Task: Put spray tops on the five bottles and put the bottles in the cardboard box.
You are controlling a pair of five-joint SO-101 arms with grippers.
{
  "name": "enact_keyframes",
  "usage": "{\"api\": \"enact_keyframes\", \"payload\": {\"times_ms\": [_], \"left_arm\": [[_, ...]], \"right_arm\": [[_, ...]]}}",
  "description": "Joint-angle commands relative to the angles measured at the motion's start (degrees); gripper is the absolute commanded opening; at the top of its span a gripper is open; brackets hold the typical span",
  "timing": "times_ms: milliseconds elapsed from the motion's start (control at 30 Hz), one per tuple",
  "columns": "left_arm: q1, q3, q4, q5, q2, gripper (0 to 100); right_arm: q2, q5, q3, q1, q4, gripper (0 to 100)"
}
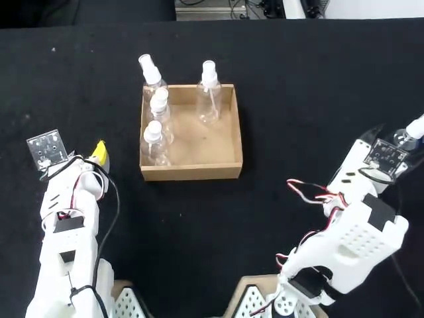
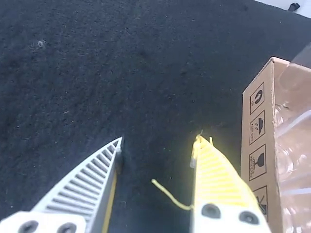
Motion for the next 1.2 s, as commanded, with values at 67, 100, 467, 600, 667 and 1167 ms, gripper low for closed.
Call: {"api": "enact_keyframes", "payload": {"times_ms": [67, 100, 467, 600, 667, 1167], "left_arm": [[0.75, -0.66, -1.32, -0.26, 0.09, 21], [0.75, -0.66, -1.32, -0.26, 0.09, 21], [0.75, -0.66, -1.32, -0.26, 0.09, 21], [0.75, -0.66, -1.32, -0.26, 0.09, 21], [0.75, -0.66, -1.32, -0.26, 0.09, 21], [0.75, -0.66, -1.32, -0.26, 0.09, 21]], "right_arm": [[-3.82, -0.09, -4.53, -0.62, 0.18, 33.9], [-3.82, -0.09, -4.53, -0.62, 0.18, 33.9], [-3.82, -0.18, -3.30, -0.70, 0.18, 30.4], [-3.82, 0.00, -3.03, -0.62, 0.18, 23.4], [-3.82, 0.00, -2.95, -0.62, 0.18, 24.3], [-3.74, -0.09, -2.33, -0.53, 0.18, 26.9]]}}
